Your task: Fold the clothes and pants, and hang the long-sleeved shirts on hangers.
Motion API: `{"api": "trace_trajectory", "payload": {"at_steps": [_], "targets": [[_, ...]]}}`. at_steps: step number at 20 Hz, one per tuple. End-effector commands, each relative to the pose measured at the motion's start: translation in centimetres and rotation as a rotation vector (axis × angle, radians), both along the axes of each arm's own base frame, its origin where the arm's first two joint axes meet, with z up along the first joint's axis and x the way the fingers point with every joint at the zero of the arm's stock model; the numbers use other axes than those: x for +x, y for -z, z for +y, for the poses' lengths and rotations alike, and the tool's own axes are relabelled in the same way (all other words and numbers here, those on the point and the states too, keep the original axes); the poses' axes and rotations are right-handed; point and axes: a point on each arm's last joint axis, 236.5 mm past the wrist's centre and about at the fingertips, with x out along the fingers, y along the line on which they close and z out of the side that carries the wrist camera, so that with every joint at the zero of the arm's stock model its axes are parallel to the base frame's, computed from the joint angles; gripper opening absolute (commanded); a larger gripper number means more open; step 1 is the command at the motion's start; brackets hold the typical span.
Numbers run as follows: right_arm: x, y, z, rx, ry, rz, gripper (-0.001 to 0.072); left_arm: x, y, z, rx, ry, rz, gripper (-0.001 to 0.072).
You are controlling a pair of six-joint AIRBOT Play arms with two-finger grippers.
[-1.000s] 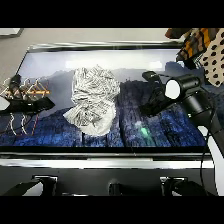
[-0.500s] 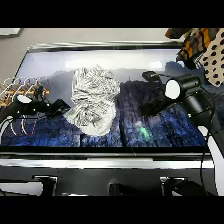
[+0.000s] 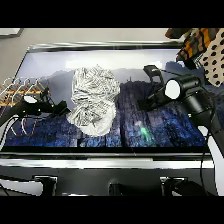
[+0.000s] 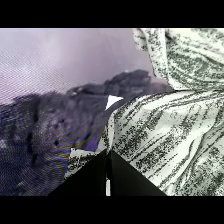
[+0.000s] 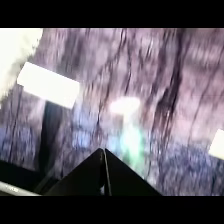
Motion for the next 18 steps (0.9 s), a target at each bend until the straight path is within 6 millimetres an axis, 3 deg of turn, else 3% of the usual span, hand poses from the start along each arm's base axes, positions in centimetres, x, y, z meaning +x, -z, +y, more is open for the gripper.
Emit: {"api": "trace_trajectory", "payload": {"at_steps": [1,4,5,6,8,11,13,14,16,18], "targets": [[0.7,-0.4,0.7,0.035,0.004,-0.033,0.0035,-0.2,0.0,-0.2,-0.001,0.019,-0.001,0.0021],[1.5,0.6,0.7,0.045,0.066,-0.014,0.0055,-0.2,0.0,-0.2,-0.002,0.019,0.0,0.0021],[2.0,1.7,0.8,0.034,0.069,-0.002,0.0144,-0.2,0.0,-0.2,-0.002,0.02,0.001,0.0021],[2.5,3.1,1.0,0.029,0.077,0.015,0.0307,-0.2,0.0,-0.2,-0.002,0.02,0.001,0.0021],[3.7,7.1,1.8,0.077,0.201,0.077,0.0706,-0.2,0.0,-0.2,-0.002,0.02,0.001,0.0021],[4.2,12.1,7.3,0.322,0.264,0.27,0.0701,-0.2,0.0,-0.2,-0.003,0.021,0.001,0.0021],[5.3,12.4,11.5,0.625,0.273,0.395,0.0698,-0.2,0.0,-0.2,-0.003,0.021,0.001,0.0021],[6.4,12.3,12.3,0.712,0.269,0.388,0.0696,-0.2,0.0,-0.2,-0.003,0.021,0.001,0.0021],[8.5,13.7,12.0,0.727,0.308,0.33,0.0696,-0.2,0.0,-0.2,-0.002,0.02,0.001,0.0021],[9.0,14.6,12.5,0.735,0.33,0.323,0.0697,-0.2,0.0,-0.2,-0.003,0.021,0.001,0.0021]]}}
